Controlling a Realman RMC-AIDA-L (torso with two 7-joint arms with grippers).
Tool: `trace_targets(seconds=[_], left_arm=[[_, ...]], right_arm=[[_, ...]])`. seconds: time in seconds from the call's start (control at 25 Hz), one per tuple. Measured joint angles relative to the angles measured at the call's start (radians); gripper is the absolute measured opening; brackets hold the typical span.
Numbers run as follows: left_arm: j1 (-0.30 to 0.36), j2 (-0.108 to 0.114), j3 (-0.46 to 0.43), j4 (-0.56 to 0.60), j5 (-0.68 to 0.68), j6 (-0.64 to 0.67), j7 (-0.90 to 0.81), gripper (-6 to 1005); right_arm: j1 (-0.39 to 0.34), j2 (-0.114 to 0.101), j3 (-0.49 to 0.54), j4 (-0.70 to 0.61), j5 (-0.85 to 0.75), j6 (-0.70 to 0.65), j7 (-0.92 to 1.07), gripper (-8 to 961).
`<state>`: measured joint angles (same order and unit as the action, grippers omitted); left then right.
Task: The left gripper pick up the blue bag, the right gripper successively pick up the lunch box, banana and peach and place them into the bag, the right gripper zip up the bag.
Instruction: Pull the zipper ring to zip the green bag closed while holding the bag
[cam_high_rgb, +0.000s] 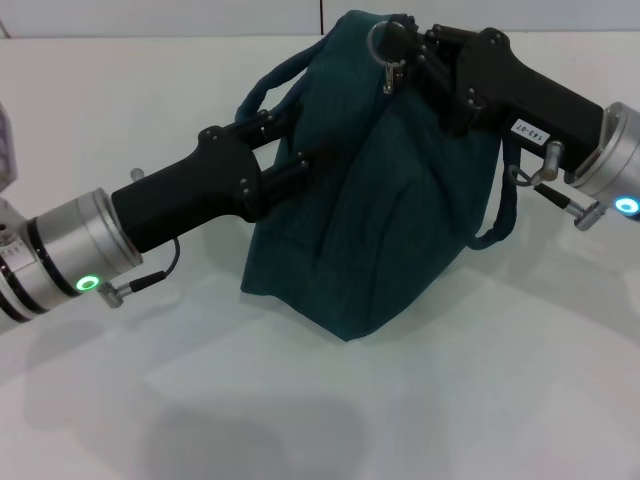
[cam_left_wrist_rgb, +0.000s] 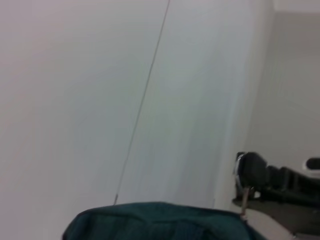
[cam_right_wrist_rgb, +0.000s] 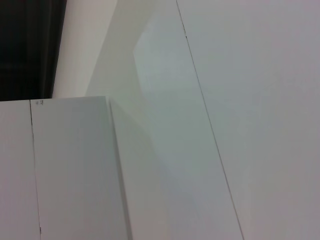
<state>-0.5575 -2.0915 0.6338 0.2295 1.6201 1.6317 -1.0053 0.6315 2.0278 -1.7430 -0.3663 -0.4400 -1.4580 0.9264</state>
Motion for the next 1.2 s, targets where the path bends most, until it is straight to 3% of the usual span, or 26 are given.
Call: trace_targets(seconds=[0.08, 0.32, 0.44, 0.64, 1.2], left_arm=[[-0.001, -0.002, -0.002, -0.002, -0.004, -0.015, 0.03, 646], [0.003, -0.004, -0.002, -0.015, -0.037, -0.006, 0.088, 493], [0.001, -0.004, -0.001, -0.015, -0.034, -0.006, 0.09, 286], [-0.001, -0.002, 0.021, -0.015, -0.034, -0.005, 0.09, 100], [0.009, 0.011, 0.063, 0.037, 0.011, 0.076, -0.015, 61]], right_arm=[[0.0, 0.0, 0.0, 0.0, 0.0, 0.002, 0.0, 88], [-0.007, 0.0, 0.001, 0.001, 0.0, 0.005, 0.0, 90], [-0.007, 0.0, 0.001, 0.001, 0.0, 0.005, 0.001, 91], [-0.01, 0.0, 0.004, 0.003, 0.0, 0.007, 0.001, 93], [-0.017, -0.001, 0.006, 0.003, 0.033, 0.02, 0.001, 98]])
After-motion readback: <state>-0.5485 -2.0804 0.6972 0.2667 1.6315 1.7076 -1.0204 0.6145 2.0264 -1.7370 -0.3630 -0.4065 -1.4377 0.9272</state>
